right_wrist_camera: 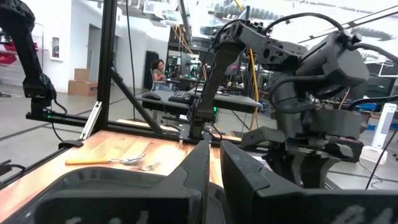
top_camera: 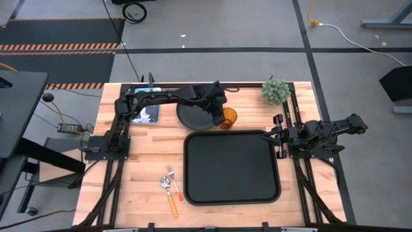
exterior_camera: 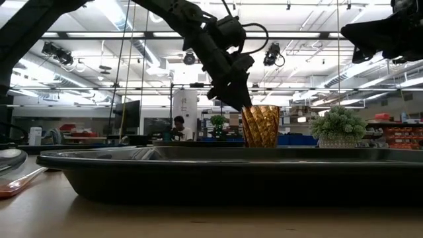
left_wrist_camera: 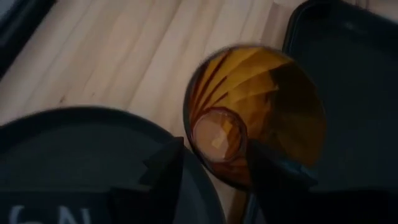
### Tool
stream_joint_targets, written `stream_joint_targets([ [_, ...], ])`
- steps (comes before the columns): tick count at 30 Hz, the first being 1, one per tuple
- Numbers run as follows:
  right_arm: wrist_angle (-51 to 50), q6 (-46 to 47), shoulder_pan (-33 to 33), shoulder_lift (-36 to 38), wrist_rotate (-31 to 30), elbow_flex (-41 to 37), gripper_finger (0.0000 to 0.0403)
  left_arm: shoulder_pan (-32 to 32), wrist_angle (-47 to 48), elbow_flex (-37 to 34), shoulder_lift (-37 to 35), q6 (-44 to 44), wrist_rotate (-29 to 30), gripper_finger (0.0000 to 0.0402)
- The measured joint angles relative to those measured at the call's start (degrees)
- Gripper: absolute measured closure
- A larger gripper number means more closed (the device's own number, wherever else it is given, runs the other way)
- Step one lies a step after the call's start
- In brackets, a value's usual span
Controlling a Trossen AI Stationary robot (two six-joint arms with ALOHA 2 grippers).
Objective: Pick and place plate/cup/fork/spoon on tray
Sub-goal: Put the orange cup on the black tray in the top left corner
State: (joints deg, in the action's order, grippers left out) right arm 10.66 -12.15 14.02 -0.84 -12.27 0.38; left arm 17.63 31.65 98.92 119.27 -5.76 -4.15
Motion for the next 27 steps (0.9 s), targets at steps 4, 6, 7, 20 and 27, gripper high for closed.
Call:
stream_joint_targets([
  [4,0.01,0.0,0.0,0.0,0.0,0.0,0.0357,-0.26,-0.13,0.03,0.56,-0.07,0.61,0.023],
  [6,0.0,0.01,0.0,0.0,0.0,0.0,0.0357,-0.24,-0.29,0.02,0.71,-0.59,0.67,0.0234],
  [7,0.01,-0.01,0.0,0.0,0.0,0.0,0.0357,-0.22,-0.6,0.02,0.73,-0.7,0.67,0.0237],
  [20,0.0,0.01,0.0,0.0,0.0,0.0,0.0357,-0.22,-0.37,0.02,0.75,-1.03,0.71,0.0306],
  [27,-0.01,0.0,0.0,0.0,-0.01,0.0,0.0357,-0.21,-1.17,0.08,1.91,0.9,0.79,0.0335],
])
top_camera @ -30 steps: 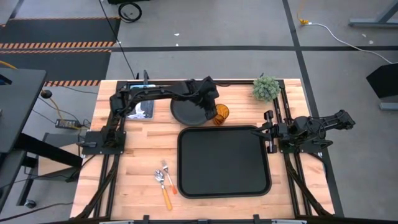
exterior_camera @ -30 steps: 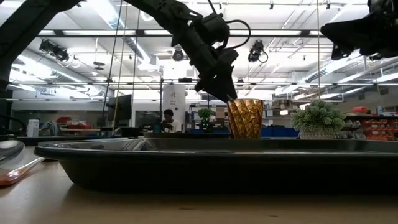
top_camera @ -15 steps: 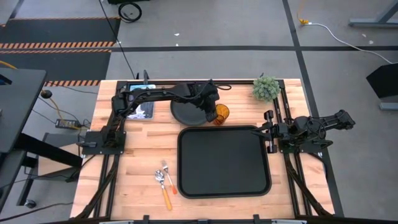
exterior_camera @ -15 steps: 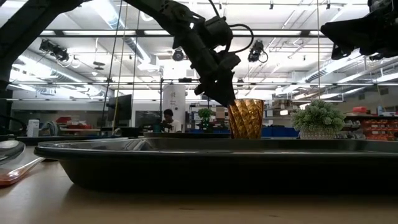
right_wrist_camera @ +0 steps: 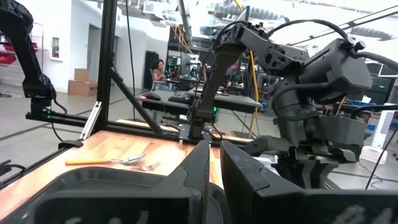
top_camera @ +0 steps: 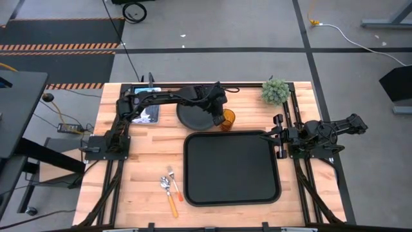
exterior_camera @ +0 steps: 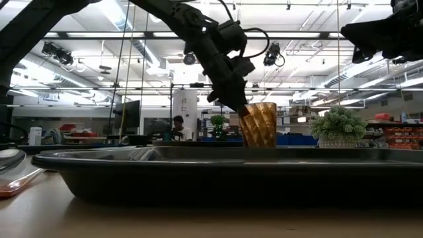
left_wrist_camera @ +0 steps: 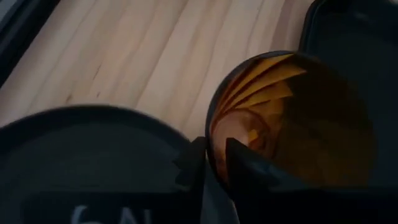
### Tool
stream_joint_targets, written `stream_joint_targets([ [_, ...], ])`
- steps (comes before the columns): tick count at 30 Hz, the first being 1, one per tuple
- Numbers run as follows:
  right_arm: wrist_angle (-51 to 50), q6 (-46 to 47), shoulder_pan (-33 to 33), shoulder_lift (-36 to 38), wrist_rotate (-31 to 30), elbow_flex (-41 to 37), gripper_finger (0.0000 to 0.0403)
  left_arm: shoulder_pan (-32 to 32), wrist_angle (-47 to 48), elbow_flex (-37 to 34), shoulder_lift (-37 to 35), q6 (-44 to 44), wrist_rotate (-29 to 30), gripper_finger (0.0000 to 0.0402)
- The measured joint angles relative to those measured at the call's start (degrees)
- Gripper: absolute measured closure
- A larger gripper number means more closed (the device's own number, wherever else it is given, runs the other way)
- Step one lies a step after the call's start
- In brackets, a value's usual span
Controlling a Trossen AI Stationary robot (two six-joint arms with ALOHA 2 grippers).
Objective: Pick and place plate/cup/fork/spoon on tray
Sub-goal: Put the orange cup on the black tray in the top left corner
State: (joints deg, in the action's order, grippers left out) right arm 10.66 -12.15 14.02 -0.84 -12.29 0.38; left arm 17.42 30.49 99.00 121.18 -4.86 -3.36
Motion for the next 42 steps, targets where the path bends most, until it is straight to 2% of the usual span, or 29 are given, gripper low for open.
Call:
stream_joint_targets([
  [10,0.68,0.0,0.0,0.02,0.01,0.0,0.0357,-0.27,-3.69,-0.11,1.38,0.34,0.26,0.0383],
  [18,1.12,0.0,0.0,0.02,0.01,0.0,0.0357,-0.25,-5.41,1.11,1.28,1.05,0.97,0.0383],
  [29,1.09,0.0,0.0,0.02,0.01,0.0,0.0357,-3.9,4.74,12.36,0.94,1.73,0.54,0.0376],
  [42,1.31,-0.01,-0.02,0.04,-0.03,0.0,0.0357,-13.02,11.43,12.11,4.55,1.78,0.44,0.0375],
])
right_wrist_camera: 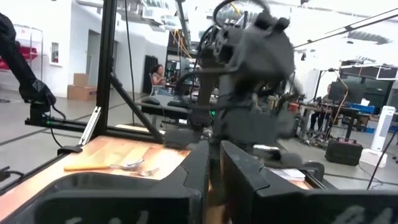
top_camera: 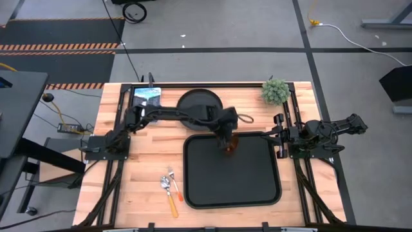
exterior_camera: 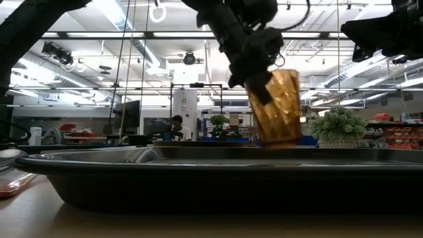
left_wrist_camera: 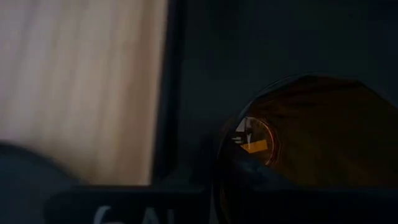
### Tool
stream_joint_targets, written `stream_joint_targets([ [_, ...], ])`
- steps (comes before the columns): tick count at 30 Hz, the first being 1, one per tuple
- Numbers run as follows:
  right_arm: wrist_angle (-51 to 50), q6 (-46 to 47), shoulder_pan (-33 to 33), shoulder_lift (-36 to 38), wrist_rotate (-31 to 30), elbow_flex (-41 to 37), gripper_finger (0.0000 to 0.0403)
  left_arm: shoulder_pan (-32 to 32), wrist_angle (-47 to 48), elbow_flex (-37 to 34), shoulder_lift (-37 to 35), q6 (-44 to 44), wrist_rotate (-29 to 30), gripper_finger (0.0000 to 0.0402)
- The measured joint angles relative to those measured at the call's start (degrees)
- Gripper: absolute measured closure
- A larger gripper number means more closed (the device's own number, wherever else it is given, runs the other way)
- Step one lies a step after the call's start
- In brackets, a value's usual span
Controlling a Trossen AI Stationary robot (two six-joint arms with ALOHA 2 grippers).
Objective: Pick and place plate/cup/fork/spoon on tray
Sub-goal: Put the orange cup on the black tray in the top left corner
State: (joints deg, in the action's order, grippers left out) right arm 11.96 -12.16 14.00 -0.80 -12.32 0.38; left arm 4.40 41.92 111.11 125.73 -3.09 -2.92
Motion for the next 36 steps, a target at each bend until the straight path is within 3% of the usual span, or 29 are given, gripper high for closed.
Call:
stream_joint_targets([
  [7,1.41,0.0,0.01,-0.6,-0.01,-0.02,0.0357,-1.4,0.24,-0.02,1.36,1.54,0.15,0.0364],
  [19,2.84,0.0,0.02,-1.07,0.02,-0.02,0.0357,-1.37,-6.73,0.0,0.98,4.0,0.54,0.0276],
  [24,3.03,0.02,0.0,-1.07,0.02,-0.02,0.0357,-0.6,-6.06,0.05,-2.48,6.94,0.53,0.0261],
  [30,2.96,0.0,0.02,-1.07,0.01,-0.02,0.0357,0.41,2.07,0.1,-5.33,8.76,0.57,0.0267],
  [36,3.01,0.02,0.0,-1.07,0.0,-0.02,0.0357,0.59,13.81,0.08,-3.89,9.75,0.45,0.0277],
])
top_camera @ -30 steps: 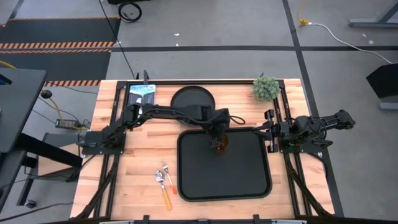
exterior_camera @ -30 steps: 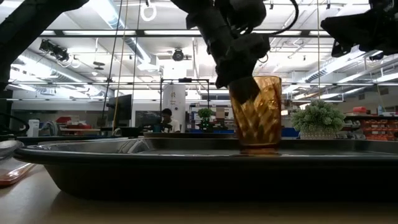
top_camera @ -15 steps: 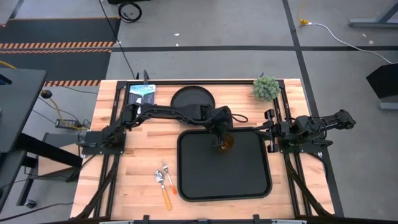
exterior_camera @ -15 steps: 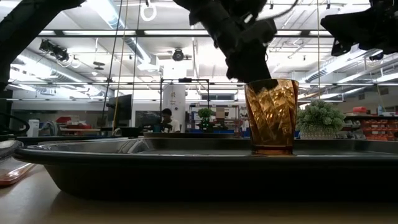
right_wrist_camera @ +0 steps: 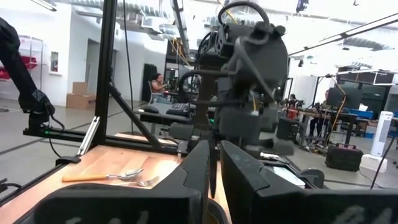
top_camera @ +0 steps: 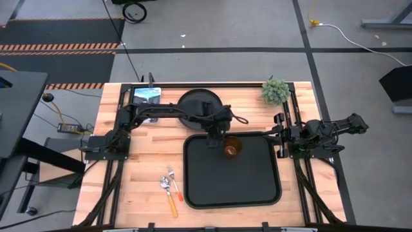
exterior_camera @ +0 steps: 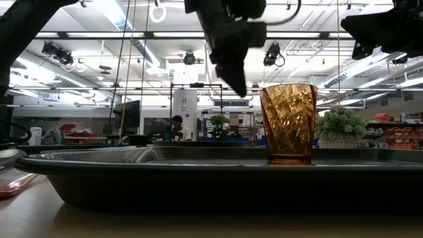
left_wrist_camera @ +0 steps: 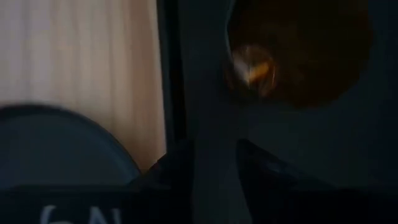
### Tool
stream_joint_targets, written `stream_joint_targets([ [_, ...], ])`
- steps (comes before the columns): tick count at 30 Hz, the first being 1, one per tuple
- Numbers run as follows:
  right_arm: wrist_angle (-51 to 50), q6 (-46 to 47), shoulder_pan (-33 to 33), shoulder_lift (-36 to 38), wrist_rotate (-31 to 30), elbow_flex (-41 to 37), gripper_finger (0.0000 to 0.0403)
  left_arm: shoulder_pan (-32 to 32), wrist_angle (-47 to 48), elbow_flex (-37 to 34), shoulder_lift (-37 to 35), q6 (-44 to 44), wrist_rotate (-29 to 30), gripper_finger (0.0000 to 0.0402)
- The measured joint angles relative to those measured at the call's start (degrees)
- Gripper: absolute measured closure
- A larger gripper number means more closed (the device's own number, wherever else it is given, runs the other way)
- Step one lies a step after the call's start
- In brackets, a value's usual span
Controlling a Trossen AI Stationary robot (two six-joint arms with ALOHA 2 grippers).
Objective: Pick and place plate/cup/fork/spoon on tray
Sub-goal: Put the orange cup on the black tray in the top left corner
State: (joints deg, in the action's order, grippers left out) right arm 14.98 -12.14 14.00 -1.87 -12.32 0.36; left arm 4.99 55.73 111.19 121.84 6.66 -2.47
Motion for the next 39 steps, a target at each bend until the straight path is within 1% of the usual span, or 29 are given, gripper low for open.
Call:
stream_joint_targets([
  [6,-0.02,-0.01,0.02,0.0,0.02,0.0,0.0357,-2.04,-0.22,-0.06,4.02,0.73,-6.09,0.0285],
  [13,-0.05,-0.01,0.01,0.0,0.02,0.0,0.0357,-4.61,-4.57,-0.08,6.55,1.52,-6.35,0.0286],
  [16,-0.04,-0.02,0.0,0.0,0.02,0.0,0.0357,-4.94,-9.4,-0.08,6.52,1.13,-6.26,0.0286],
  [20,-0.04,0.0,0.02,0.0,0.02,0.0,0.0357,-4.9,-15.64,-0.08,6.52,-1.59,-5.78,0.0286],
  [23,-0.05,-0.01,0.0,0.0,0.02,0.0,0.0357,-4.89,-19.01,0.05,7.41,-1.82,-5.17,0.0286],
  [25,-0.06,-0.01,0.02,0.0,0.02,0.0,0.0357,-4.89,-18.17,-0.08,8.37,-1.91,-4.85,0.0286],
  [27,-0.01,-0.02,0.02,0.0,0.03,0.0,0.0357,-4.89,-18.86,-0.08,9.33,-1.93,-5.62,0.0286],
  [28,0.2,-0.01,0.02,0.0,0.04,0.0,0.0357,-4.89,-17.7,-0.09,9.53,-1.96,-6.83,0.0286],
  [30,0.4,0.0,0.0,0.02,0.0,0.0,0.0357,-5.1,-19.2,-0.04,10.35,-2.07,-9.59,0.0286],
  [31,0.68,-0.02,0.02,0.0,0.04,0.0,0.0357,-5.3,-19.47,-0.03,10.7,-2.52,-9.87,0.0286],
  [36,1.71,0.0,0.0,-0.24,0.02,0.0,0.0357,-6.37,-24.4,-0.03,12.62,-2.8,-8.06,0.0286],
  [39,2.13,0.0,0.0,-0.31,0.04,0.0,0.0357,-6.66,-29.31,-0.03,14.18,-4.11,-7.54,0.0286],
])
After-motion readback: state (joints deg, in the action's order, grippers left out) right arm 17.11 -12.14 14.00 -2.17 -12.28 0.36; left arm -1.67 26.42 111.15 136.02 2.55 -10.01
